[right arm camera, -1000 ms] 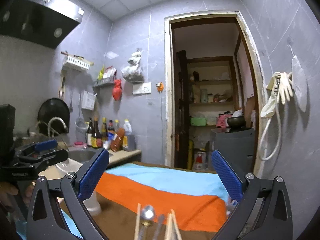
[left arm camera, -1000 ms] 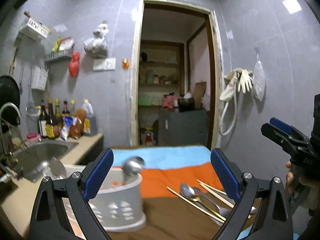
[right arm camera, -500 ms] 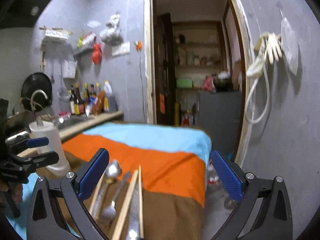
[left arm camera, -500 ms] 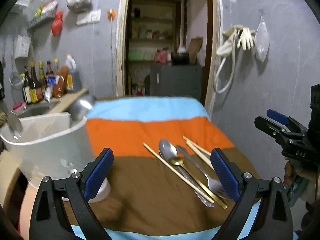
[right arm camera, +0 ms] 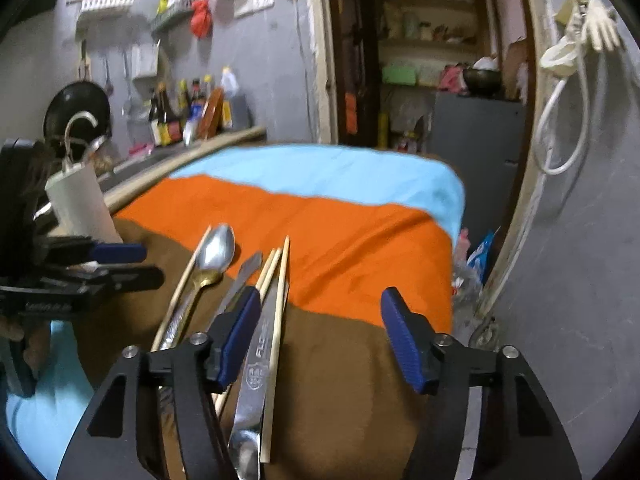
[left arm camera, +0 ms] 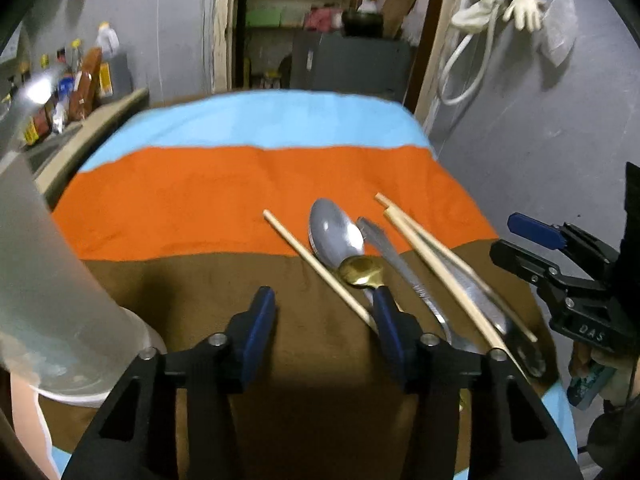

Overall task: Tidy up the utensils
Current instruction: 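Return to the utensil row and grasp a wooden chopstick with each tool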

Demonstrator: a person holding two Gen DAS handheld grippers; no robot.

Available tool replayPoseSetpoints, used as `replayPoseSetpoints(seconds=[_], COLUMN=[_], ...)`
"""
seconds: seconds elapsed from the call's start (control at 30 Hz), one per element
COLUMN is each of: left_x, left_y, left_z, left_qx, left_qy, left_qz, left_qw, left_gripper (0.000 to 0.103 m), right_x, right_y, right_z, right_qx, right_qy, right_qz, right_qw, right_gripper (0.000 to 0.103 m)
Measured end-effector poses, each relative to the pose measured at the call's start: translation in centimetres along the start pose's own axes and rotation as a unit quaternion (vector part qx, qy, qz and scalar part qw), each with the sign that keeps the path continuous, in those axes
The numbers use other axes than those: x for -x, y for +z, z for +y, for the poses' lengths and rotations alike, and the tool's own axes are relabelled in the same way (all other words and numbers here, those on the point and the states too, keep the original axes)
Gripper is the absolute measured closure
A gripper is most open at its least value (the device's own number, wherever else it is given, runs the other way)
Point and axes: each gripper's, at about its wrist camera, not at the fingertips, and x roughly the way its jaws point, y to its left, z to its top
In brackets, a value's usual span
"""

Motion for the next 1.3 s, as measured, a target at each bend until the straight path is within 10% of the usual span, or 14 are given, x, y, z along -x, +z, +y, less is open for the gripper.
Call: replayPoseSetpoints(seconds=[0.53, 1.17, 1.3], left_x=[-2.3, -3.6, -3.9], left_y=[1.2, 3.1, 3.1], left_z=[1.0, 1.7, 2.0], left_qx=[0.008, 0.035, 0.047], left_qy=[0.007, -0.008, -0.018], left_qz=[0.035, 0.042, 0.042], left_qw=[0.9993, 0.9985, 0.9979], left_gripper=[0.082, 0.084, 0.094], right_x=[-3.6, -10.1, -11.1], right_y=[0.7, 5.1, 5.9], right_z=[0.6, -0.3, 0.3], right_qx=[0.038, 0.047, 0.064], right_qy=[-0.034, 0.002, 0.011], right_qz=[0.068, 0.138, 0.164], right_qw=[0.996, 0.989, 0.984], right_gripper=[0.063, 0.066, 0.080])
